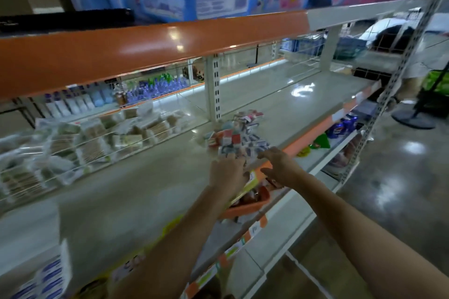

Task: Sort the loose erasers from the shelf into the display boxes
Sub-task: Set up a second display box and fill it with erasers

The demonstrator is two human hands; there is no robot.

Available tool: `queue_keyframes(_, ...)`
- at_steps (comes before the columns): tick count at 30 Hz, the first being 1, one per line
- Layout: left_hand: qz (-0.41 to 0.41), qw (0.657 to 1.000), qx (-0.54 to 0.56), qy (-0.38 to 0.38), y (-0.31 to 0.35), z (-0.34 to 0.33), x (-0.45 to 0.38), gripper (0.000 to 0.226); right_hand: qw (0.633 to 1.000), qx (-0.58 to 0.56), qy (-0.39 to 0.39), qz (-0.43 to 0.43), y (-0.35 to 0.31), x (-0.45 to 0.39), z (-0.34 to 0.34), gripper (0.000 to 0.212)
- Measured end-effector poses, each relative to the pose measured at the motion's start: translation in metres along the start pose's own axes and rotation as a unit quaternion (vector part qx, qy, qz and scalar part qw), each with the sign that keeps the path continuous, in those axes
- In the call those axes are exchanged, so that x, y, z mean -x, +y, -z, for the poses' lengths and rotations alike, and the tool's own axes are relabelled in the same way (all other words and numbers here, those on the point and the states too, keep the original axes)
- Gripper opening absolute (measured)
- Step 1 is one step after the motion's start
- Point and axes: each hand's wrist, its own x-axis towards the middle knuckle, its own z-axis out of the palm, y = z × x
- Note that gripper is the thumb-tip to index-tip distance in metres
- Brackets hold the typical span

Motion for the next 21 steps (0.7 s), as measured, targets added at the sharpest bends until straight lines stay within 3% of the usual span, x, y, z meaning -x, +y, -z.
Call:
queue_keyframes(7,0.016,0.998,-0.009,0.061,0.012,-0.005,-0.066,0.036,0.999,-0.033,0.02,-0.019,0.053,-0.05,0.002,0.035)
queue_keyframes(14,0.022,0.997,-0.06,0.04,0.013,-0.012,-0.136,0.033,0.999,-0.036,0.008,0.035,0.08,-0.102,0.002,0.041)
queue_keyframes(21,0.039,0.99,-0.121,-0.06,0.003,-0.017,-0.165,0.037,0.992,-0.034,-0.025,0.116,0.095,-0.131,-0.001,0.021)
